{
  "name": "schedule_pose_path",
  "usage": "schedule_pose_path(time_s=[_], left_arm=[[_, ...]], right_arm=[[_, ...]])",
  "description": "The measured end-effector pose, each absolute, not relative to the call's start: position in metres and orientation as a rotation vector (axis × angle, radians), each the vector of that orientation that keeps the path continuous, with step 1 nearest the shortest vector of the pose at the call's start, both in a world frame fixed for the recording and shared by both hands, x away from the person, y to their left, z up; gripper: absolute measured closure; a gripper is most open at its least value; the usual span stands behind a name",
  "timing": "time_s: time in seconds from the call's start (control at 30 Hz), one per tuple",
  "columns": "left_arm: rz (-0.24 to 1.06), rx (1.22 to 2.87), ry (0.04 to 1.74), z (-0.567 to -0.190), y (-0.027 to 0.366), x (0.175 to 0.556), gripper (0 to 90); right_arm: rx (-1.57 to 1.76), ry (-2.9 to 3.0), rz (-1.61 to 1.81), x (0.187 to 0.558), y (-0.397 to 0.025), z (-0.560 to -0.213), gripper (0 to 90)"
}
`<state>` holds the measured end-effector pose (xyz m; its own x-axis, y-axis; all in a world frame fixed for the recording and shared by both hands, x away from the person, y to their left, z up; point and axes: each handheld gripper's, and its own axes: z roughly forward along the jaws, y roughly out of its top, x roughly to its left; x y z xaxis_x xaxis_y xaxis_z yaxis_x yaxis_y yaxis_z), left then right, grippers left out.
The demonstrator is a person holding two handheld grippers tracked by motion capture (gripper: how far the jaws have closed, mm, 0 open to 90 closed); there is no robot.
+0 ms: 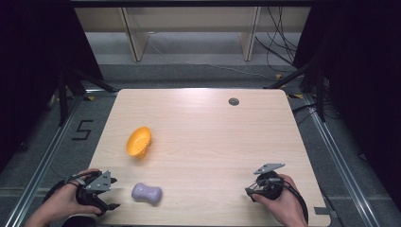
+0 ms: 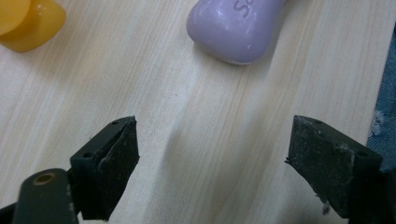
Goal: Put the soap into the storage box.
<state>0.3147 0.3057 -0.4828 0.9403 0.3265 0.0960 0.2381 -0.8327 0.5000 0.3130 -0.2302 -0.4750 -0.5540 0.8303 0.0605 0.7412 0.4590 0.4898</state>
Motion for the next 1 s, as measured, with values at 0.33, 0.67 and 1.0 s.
schedule_pose_path(time_s=[0.33,0.67,1.0], left_arm=[[0.252,2.609,0.332,-0.477,0.288,0.317,15.7],[0.166,2.757,0.172,-0.461,0.242,0.330,20.2],[0.097,2.876,-0.083,-0.462,0.199,0.342,24.8]], right_arm=[[1.360,2.526,0.701,0.312,-0.229,-0.475,43.8],[1.349,2.513,0.702,0.314,-0.229,-0.475,43.6],[1.348,2.520,0.698,0.314,-0.228,-0.476,43.3]])
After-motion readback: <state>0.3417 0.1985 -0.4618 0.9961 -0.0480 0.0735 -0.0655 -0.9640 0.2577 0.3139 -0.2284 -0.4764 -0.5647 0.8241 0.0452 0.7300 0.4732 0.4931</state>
